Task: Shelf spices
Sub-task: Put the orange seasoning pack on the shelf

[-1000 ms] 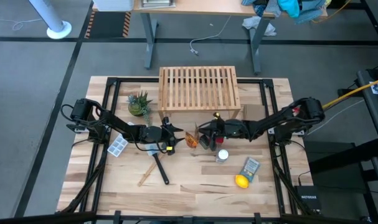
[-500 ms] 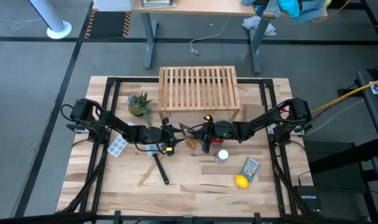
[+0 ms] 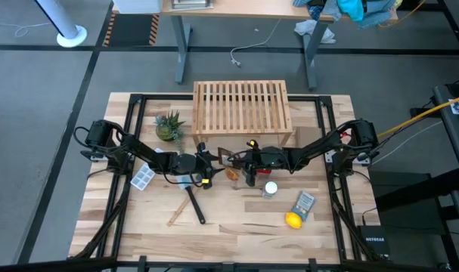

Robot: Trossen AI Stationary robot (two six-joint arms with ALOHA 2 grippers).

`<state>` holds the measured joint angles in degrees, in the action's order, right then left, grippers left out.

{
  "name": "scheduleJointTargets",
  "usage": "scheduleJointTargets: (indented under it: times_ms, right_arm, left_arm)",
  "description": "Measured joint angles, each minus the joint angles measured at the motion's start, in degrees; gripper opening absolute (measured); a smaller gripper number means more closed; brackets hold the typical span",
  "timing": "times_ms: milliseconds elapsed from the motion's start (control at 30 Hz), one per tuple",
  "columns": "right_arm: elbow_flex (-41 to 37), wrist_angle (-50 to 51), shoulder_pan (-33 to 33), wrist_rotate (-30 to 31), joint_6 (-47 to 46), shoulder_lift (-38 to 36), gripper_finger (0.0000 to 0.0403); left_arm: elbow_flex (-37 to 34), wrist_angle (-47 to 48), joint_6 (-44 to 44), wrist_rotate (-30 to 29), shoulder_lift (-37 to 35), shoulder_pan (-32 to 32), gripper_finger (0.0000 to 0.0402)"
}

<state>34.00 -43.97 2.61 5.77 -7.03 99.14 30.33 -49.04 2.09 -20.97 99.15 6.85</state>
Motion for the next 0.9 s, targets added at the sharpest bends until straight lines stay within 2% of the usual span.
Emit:
scheduleJointTargets:
  times_ms: [300, 900]
  right_arm:
    - [0.00, -0.02, 0.00, -0.43, 0.02, 0.01, 0.0004]
    - [0.00, -2.34, 0.04, -0.89, 1.12, 0.00, 0.0008]
  left_arm:
    - [0.04, -4.56, -2.87, 0.33, 0.00, 0.77, 0.0190]
    - [4.12, -3.83, -9.79, 1.91, 0.00, 1.09, 0.0190]
